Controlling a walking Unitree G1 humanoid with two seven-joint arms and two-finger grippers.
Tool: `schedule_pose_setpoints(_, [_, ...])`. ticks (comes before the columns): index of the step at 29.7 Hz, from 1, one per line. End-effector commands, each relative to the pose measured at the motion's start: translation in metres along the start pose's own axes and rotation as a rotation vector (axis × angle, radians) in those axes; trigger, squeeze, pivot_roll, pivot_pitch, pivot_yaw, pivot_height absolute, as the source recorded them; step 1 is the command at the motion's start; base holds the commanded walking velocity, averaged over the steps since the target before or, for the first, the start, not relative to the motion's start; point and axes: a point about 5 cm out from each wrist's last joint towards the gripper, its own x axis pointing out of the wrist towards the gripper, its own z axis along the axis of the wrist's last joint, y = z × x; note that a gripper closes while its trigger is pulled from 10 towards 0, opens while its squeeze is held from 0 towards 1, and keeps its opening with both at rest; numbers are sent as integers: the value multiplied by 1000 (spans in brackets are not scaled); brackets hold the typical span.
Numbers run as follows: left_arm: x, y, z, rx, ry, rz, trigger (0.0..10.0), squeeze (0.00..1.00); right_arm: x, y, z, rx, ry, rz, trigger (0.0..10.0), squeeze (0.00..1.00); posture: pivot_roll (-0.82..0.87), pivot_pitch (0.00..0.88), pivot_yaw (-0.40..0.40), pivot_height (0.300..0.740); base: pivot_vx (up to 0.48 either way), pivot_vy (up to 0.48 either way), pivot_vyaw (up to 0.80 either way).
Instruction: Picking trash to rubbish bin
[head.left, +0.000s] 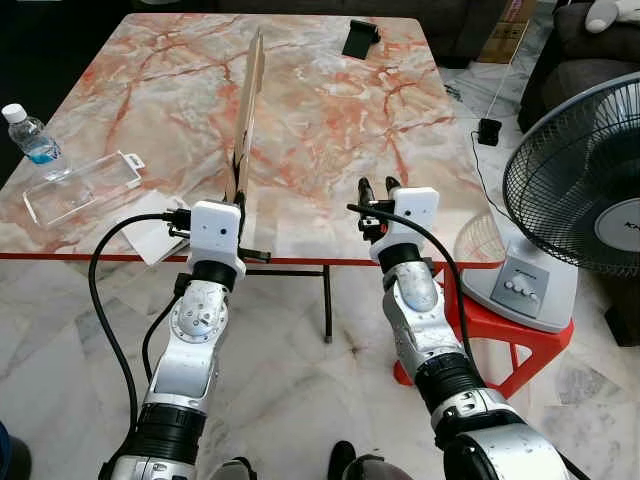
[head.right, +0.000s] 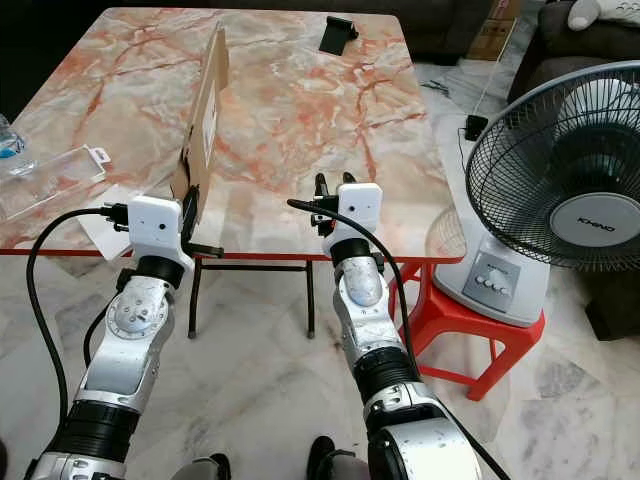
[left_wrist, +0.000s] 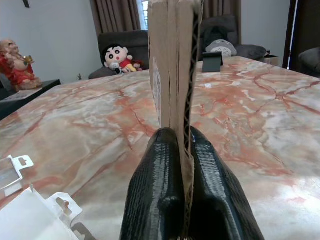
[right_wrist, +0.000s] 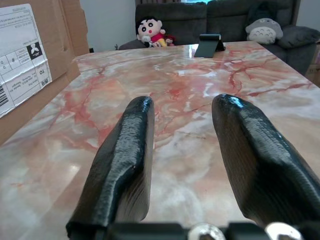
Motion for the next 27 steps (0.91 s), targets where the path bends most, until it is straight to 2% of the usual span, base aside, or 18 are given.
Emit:
schedule_pose_setpoints(1, [-4,-1,-5,-5,13,3,10000,0,-1,2,1,5,-5,7,10000,0,132,189,-54,740,-240,0,0])
schedule_pose_setpoints(15, [-4,-2,-4,-14,2,-2,10000,0,-2,3,0,6,-7,10,10000,0,139,173,-44,740,-215,0,0])
schedule_pose_setpoints(27, [-3,-3,-4,-21,-1,-8,10000,0,-1,4,1,8,-8,16,10000,0,134,167,-45,740,0,0,0])
